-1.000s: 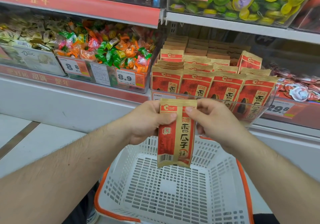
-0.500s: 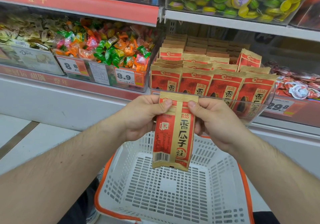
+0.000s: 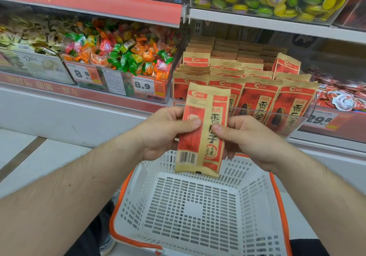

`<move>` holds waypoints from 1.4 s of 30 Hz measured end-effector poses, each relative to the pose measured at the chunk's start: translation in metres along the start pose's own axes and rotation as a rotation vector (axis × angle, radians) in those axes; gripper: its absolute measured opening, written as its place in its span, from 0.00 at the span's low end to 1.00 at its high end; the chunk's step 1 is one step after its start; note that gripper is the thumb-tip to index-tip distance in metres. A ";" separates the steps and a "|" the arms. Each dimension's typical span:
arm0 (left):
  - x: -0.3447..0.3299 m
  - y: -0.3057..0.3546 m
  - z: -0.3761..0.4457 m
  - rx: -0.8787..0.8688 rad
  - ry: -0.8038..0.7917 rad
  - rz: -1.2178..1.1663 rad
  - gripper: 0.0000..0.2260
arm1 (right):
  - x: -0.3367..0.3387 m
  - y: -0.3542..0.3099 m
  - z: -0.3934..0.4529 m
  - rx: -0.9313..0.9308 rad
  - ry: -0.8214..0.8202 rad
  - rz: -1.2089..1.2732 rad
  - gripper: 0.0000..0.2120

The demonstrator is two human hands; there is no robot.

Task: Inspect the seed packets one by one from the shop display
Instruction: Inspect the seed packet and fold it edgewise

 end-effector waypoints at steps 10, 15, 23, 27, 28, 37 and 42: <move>-0.002 -0.003 0.003 0.008 0.018 -0.092 0.17 | 0.008 0.004 -0.003 -0.073 -0.157 -0.048 0.26; -0.005 -0.002 0.002 -0.002 0.066 -0.027 0.10 | 0.004 -0.003 -0.006 -0.077 -0.128 -0.087 0.24; -0.010 -0.008 0.002 0.013 0.157 0.166 0.12 | -0.027 -0.008 -0.011 0.042 0.140 -0.763 0.21; -0.008 -0.009 0.004 0.025 0.111 0.118 0.12 | -0.023 -0.010 -0.011 0.034 0.063 -0.716 0.16; -0.007 -0.010 0.003 0.029 0.092 0.129 0.15 | -0.019 -0.011 -0.010 0.025 0.071 -0.635 0.13; -0.015 -0.016 0.004 -0.001 -0.089 0.153 0.22 | -0.021 -0.005 -0.008 0.284 0.284 -0.529 0.11; -0.011 -0.017 0.006 0.001 -0.257 -0.014 0.16 | -0.026 -0.011 -0.004 0.180 0.200 -0.163 0.14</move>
Point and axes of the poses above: each hand's wrist, its own z-axis towards the middle knuckle, its own x-axis out of the back of the hand, y = z × x, the point moved 1 cm from there along z, towards the middle knuckle
